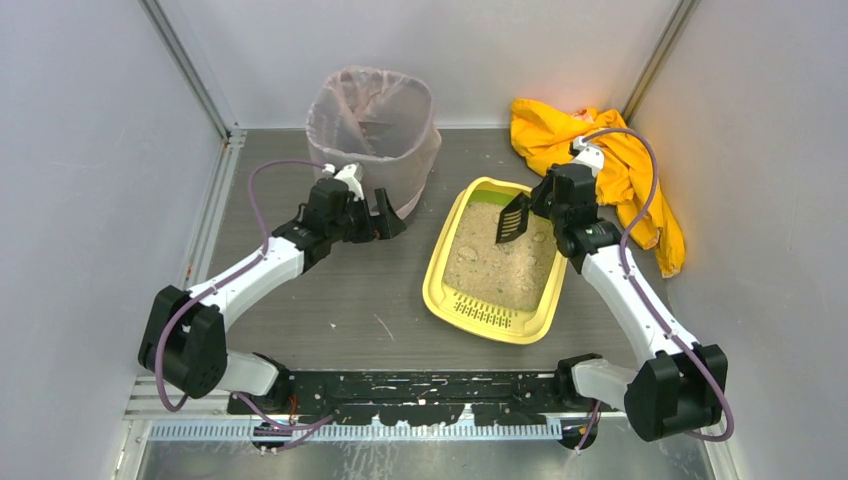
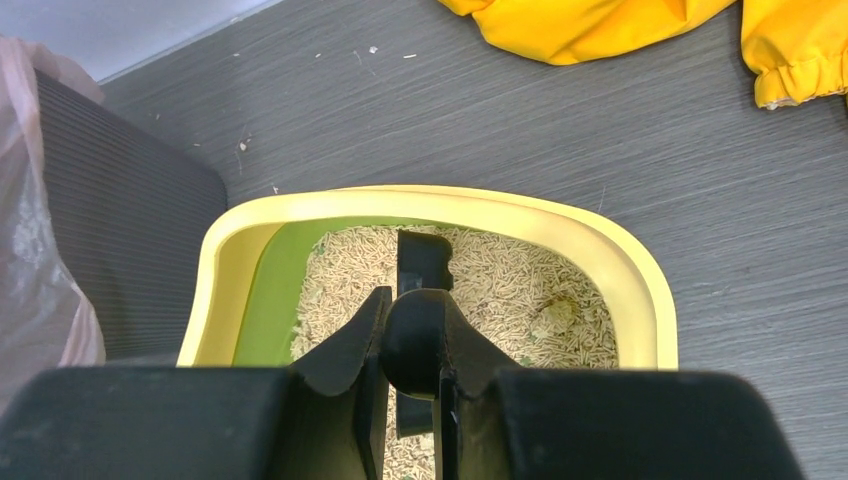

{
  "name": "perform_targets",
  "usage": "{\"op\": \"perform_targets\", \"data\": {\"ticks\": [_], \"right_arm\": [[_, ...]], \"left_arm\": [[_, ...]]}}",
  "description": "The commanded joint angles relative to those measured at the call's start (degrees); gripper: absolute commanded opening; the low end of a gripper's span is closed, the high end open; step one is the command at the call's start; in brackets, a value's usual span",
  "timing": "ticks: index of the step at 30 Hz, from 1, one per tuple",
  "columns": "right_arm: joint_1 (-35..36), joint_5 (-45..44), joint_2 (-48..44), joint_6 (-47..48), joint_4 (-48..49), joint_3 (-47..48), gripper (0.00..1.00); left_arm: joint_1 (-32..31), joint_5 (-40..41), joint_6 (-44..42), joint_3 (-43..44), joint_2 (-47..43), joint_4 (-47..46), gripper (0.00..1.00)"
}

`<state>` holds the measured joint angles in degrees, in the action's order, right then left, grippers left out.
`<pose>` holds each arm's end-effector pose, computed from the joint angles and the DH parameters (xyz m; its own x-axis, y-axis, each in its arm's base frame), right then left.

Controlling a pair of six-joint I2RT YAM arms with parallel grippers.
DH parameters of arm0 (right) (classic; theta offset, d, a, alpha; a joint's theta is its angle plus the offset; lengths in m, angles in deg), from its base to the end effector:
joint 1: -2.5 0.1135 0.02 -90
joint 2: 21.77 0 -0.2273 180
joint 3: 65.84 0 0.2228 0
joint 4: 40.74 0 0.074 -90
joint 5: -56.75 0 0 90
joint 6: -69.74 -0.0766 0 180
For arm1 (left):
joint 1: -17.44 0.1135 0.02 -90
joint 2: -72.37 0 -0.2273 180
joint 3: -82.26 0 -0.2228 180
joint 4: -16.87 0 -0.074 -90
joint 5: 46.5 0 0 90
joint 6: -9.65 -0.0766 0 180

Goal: Clean the litter box

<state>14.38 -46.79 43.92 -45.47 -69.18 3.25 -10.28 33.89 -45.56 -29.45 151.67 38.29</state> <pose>0.2810 0.0408 0.2710 -0.3716 0.3450 -0.8619 0.1831 0.9374 0.2962 0.2797 -0.1614 0.2141 -0.7227 -0.2557 -0.6421 0.2082 0.8053 -0.5551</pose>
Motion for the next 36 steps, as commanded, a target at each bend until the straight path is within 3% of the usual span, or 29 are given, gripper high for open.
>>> {"op": "perform_targets", "data": {"ticks": [1,14,36], "right_arm": [[0.0,0.17,1.13,1.91,1.93,4.2,0.01],[5.92,1.85,3.23,4.44,-0.86,4.4,0.01],[7.27,9.89,1.33,-0.19,6.32,-10.93,0.01]], "left_arm": [[0.04,1.73,-2.19,0.16,-1.51,-3.12,0.95],[0.06,3.52,-2.38,-0.72,-4.68,-1.2,0.95],[1.34,-2.94,-1.08,-0.46,-0.18,-3.97,0.97]]}}
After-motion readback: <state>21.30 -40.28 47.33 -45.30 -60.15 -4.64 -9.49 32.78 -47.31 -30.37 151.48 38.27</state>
